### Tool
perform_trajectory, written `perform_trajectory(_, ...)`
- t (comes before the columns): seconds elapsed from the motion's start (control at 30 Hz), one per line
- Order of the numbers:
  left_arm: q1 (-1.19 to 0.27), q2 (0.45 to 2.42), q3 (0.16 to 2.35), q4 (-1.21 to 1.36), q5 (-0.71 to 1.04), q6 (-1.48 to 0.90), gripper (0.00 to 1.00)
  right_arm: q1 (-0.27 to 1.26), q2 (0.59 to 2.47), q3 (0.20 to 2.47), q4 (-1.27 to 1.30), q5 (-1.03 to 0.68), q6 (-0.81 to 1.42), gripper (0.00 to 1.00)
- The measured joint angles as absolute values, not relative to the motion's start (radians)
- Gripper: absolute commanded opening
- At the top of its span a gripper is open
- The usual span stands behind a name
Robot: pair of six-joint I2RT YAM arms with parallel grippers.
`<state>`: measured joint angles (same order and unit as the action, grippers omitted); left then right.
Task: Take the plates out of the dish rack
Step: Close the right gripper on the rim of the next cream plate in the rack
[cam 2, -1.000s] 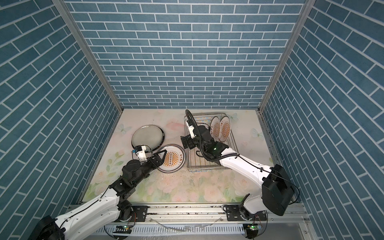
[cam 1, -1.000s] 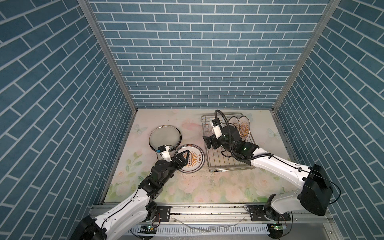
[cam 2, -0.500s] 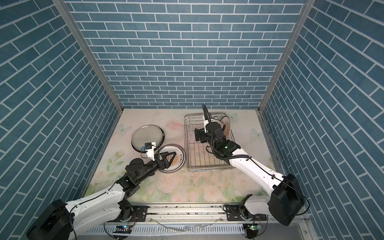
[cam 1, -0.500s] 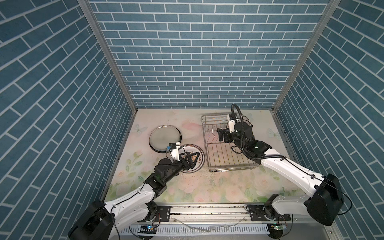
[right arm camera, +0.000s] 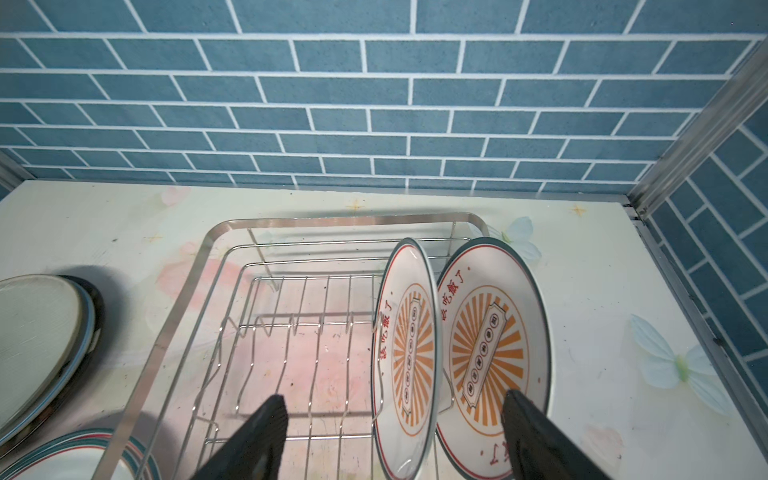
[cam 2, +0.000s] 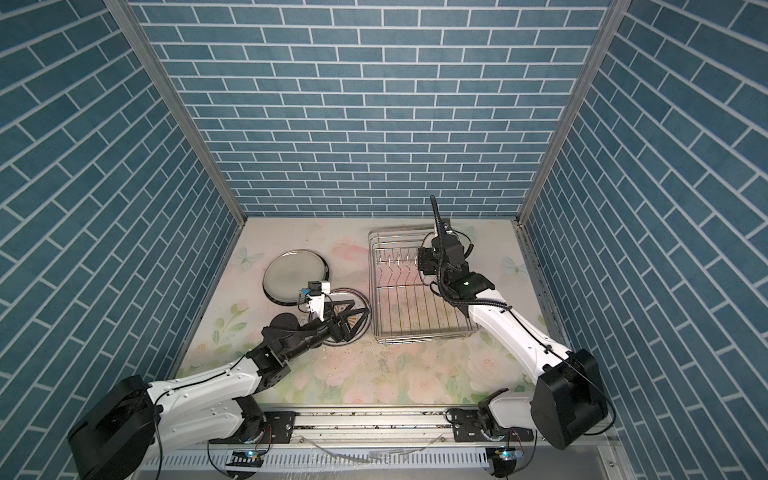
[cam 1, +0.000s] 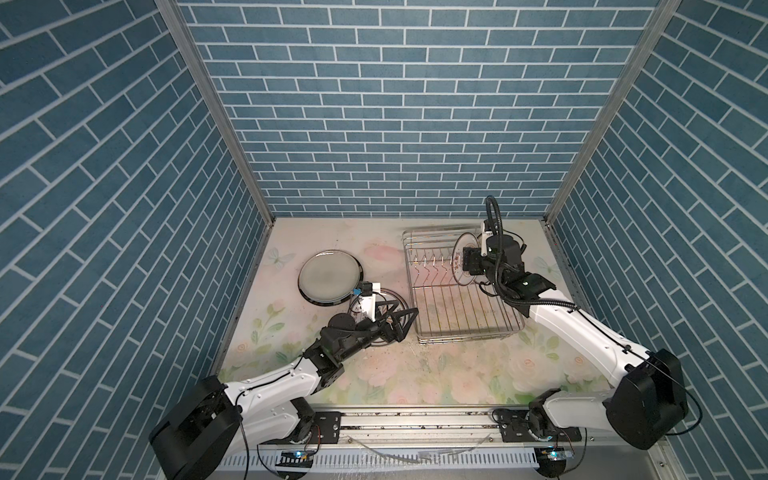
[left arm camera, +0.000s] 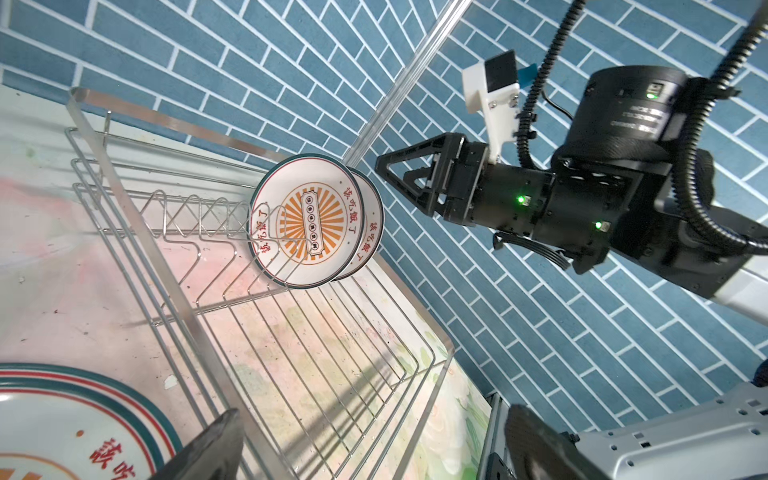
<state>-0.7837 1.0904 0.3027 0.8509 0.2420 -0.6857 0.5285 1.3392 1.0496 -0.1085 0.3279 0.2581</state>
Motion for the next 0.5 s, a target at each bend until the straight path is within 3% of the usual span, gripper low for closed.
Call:
perform_trajectory(0.2,-0.791,1.119,0.310,0.904,0.260,-0.669,1.00,0.482,1.439,1.138,-0.152,0.290,0.266,0.73)
perform_trajectory(0.4,-0.791,1.189,0.332,0.952,0.270,-0.663,1.00,0.462,1.497,1.171,-0.177,0.277,0.266,0.59)
perform_trajectory(0.5,-0.791,1.230,0.346,0.975,0.273,-0.665,1.00,0.461,1.521,1.184,-0.193,0.292,0.266,0.57)
